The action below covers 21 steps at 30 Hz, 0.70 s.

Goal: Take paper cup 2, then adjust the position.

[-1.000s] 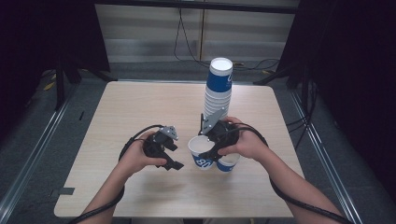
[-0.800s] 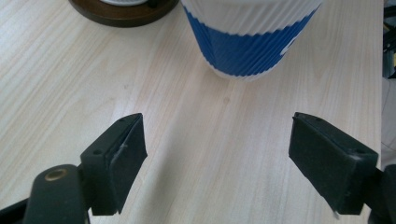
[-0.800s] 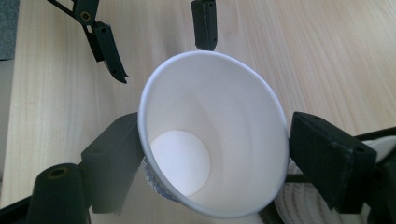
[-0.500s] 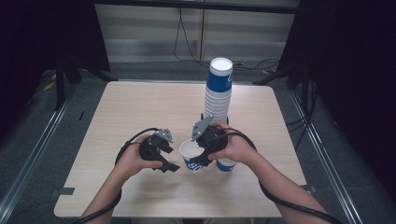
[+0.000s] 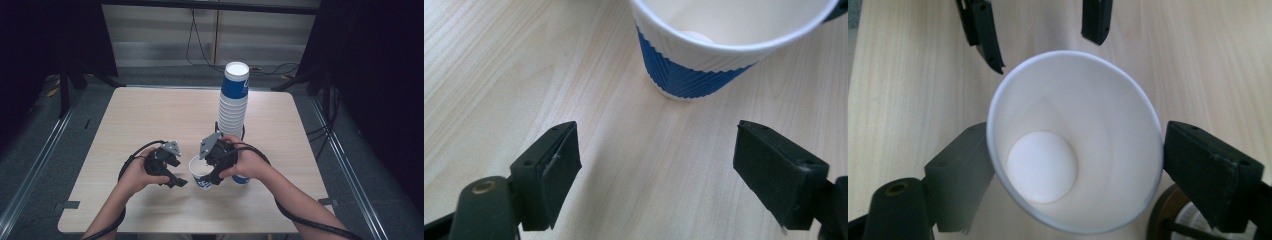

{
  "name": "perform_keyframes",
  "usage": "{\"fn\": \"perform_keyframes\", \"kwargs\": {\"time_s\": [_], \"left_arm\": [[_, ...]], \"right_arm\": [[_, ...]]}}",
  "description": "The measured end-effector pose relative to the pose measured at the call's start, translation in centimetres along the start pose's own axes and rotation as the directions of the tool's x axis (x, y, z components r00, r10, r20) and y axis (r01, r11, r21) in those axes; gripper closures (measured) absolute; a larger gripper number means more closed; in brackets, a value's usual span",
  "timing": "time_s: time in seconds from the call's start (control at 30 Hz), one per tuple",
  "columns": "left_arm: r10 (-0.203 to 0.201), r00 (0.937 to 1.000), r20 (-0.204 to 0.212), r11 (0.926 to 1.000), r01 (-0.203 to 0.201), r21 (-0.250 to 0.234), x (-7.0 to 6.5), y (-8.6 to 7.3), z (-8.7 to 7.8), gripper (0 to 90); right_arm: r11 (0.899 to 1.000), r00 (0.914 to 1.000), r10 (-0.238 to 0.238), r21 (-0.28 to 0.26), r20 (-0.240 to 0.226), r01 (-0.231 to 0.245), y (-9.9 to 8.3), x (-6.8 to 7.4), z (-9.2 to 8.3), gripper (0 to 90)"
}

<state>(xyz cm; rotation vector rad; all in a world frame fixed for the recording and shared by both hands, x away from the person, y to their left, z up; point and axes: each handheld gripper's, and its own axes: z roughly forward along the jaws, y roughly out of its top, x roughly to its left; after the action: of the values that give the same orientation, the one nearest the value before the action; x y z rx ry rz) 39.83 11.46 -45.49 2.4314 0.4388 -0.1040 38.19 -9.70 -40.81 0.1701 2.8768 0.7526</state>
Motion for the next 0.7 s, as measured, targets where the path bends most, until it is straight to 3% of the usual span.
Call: {"fn": "perform_keyframes", "kwargs": {"time_s": [0.1, 0.47, 0.7], "left_arm": [[0.003, 1.0, -0.002, 0.9999, -0.003, 0.011, -0.1, -0.1, 0.1, 18.9], [-0.004, 1.0, -0.006, 0.9998, 0.004, 0.019, 0.1, -0.4, 0.3, 18.9], [-0.006, 1.0, -0.002, 0.9997, 0.006, 0.022, 0.0, -0.5, 0.4, 18.9]], "right_arm": [[1.0, 0.9998, -0.018, 0.019, -0.012, 0.019, -0.2, 0.4, 0.1, 12.8], [0.999, 0.9988, 0.035, -0.017, -0.034, -0.036, -0.6, 0.7, -0.8, 11.9], [0.999, 0.9985, 0.026, -0.021, -0.047, -0.027, -0.6, 1.2, -1.3, 11.9]]}}
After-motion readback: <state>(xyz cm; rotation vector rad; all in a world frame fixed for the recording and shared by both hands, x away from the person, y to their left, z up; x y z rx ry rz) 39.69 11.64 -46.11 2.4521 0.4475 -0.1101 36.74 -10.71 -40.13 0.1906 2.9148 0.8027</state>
